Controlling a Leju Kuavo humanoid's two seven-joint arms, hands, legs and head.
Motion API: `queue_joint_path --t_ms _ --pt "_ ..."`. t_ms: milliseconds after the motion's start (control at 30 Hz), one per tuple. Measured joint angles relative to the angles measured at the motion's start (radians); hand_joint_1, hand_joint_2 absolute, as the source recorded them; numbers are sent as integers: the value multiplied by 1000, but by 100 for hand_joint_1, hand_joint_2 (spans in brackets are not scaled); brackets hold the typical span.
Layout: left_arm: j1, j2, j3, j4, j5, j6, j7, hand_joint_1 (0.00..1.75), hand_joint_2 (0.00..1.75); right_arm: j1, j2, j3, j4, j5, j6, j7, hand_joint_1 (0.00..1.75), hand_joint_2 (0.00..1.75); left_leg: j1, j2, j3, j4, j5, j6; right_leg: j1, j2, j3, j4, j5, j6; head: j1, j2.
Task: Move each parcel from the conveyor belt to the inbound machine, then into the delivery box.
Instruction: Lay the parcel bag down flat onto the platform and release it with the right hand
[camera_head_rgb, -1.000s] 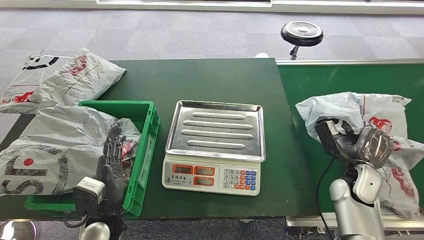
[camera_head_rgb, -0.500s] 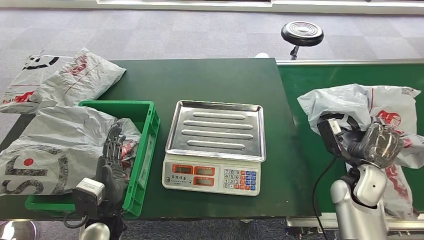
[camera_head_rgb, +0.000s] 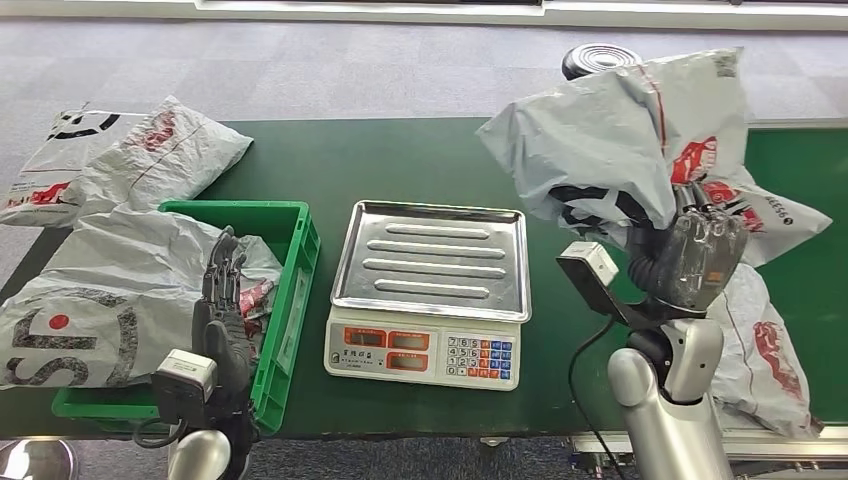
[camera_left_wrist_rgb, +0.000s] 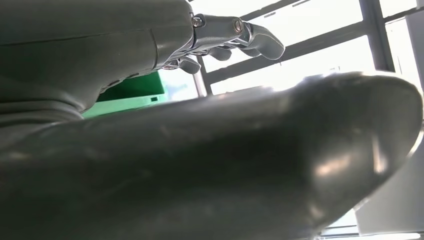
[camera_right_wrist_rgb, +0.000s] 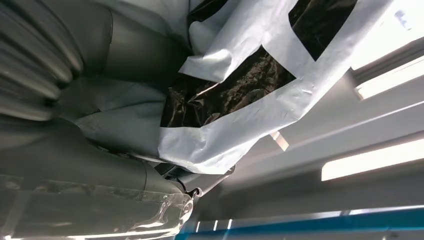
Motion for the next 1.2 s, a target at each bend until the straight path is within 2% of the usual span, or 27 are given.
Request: queue_joint_path --t_ms 233,400,567,667,800,867,1000,1200 --pt "-29 0 -4 26 26 -4 -16 0 0 -104 46 138 134 -243 30 -169 175 175 0 0 0 0 1 0 0 1 -1 0 2 -1 0 0" --pt "-34 0 -5 41 35 -9 -26 0 0 -161 89 187 237 -315 60 -208 175 175 0 0 -1 0 1 0 0 1 -1 0 2 -1 0 0" --pt "-34 3 -6 51 44 -11 -35 0 0 -190 124 210 359 -449 160 -260 175 175 0 0 -1 0 1 0 0 1 -2 0 2 -1 0 0" --pt "-34 4 -7 53 44 -13 -37 0 0 -207 135 215 431 -465 214 -224 175 175 0 0 -2 0 1 0 0 1 -2 0 2 -1 0 0" --pt "-33 6 -7 52 26 -5 -41 0 0 -229 140 229 522 -412 293 -95 175 175 0 -1 -2 0 1 0 0 0 -2 0 2 -1 0 0" --pt "-33 7 -7 49 -21 35 -47 0 0 -232 141 236 561 -382 334 -42 175 175 0 -1 -2 0 1 0 0 0 -2 0 2 -1 0 0" --pt "-34 7 -18 36 -112 121 -56 0 0 -231 142 241 607 -372 368 -24 175 175 0 -1 -2 0 1 0 0 0 -2 0 2 -1 0 0" --pt "-34 7 -25 29 -121 128 -56 0 0 -231 143 245 632 -372 372 -24 175 175 0 -1 -2 0 1 -1 0 1 -3 0 2 -1 0 0"
